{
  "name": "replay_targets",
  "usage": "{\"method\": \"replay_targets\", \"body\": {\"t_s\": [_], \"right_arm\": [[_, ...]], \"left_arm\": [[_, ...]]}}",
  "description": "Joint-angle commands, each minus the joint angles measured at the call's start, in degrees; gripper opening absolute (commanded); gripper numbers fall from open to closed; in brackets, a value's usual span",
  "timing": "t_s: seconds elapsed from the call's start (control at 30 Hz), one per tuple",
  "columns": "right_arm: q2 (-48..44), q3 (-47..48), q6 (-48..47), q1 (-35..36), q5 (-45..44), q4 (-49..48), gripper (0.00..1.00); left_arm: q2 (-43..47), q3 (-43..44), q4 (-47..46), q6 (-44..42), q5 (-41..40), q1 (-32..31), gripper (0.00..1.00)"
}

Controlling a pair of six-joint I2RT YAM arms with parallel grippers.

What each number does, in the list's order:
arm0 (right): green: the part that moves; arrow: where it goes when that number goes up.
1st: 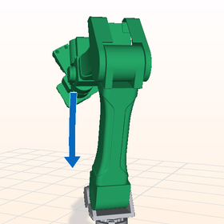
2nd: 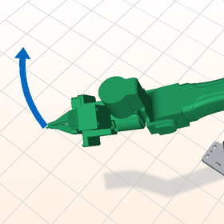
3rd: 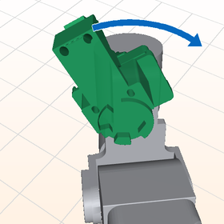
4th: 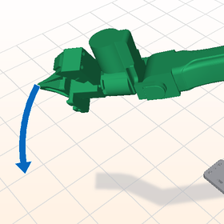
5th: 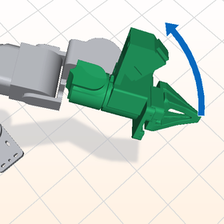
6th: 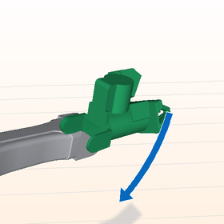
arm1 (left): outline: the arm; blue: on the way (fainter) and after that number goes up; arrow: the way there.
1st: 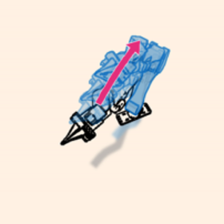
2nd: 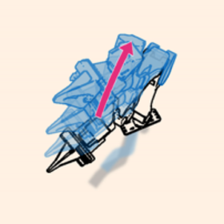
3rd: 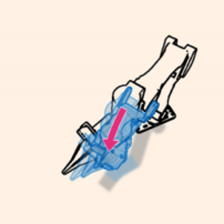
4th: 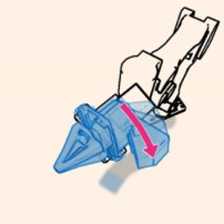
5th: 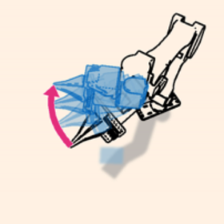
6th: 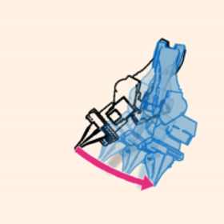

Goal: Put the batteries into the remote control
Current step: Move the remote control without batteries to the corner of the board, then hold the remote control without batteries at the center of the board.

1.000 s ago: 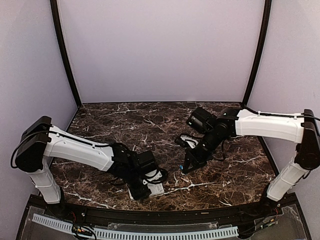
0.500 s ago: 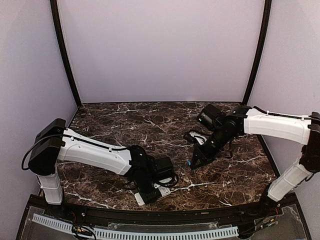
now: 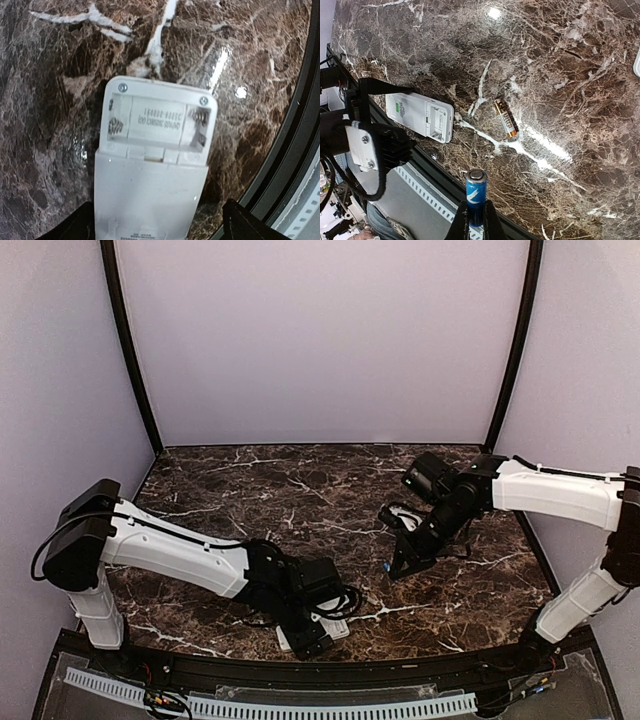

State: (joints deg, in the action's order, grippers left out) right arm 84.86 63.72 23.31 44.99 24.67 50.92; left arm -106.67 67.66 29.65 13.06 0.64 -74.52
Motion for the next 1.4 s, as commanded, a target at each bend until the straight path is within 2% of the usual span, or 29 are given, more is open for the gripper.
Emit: {"method": "replay_targets", "body": {"t_s": [0.0,0.23,0.37,0.57,0.63,0.73,0.77,0.83,1.1,1.37], "right_arm": [[0.3,0.5,2.1,-0.1,0.4,0.8,0.0],[0.9,2.6,0.3,-0.1,1.0,1.9,0.0],[1.1,2.4,-0.8,-0.1,1.0,1.6,0.0],[2.6,1.7,-1.4,-0.1,2.0,0.0,0.0],[3.3,1.7,-1.6,-0.1,2.6,-0.1,0.0],[3.6,1.3,-1.7,-0.1,3.7,-0.1,0.0],[3.5,1.1,-1.7,-0.1,4.1,-0.1,0.0],[3.5,0.5,-1.7,-0.1,4.7,0.2,0.0],[4.0,-3.4,-0.3,0.1,12.3,-1.0,0.0],[6.1,-8.8,3.3,1.2,14.9,-3.7,0.0]], "left_arm": [[7.5,-4.9,-2.8,2.1,0.0,-0.4,0.88],[11.0,-9.4,4.2,4.4,-5.5,-0.4,0.9],[8.4,-9.6,5.2,4.0,-1.3,-0.8,0.89],[8.8,-11.8,4.0,4.5,0.1,-1.2,0.87],[8.8,-12.3,3.5,4.2,-1.7,-1.2,0.83],[9.4,-12.9,1.8,3.9,-2.2,-1.2,0.63],[9.8,-13.0,0.7,3.8,-2.4,-1.2,0.54],[10.0,-12.8,-1.1,3.2,-2.7,-1.3,0.45],[4.4,-5.6,-5.0,-0.4,-3.2,-1.7,0.37],[-3.3,2.0,-3.1,-1.3,-8.1,-2.9,0.38]]}}
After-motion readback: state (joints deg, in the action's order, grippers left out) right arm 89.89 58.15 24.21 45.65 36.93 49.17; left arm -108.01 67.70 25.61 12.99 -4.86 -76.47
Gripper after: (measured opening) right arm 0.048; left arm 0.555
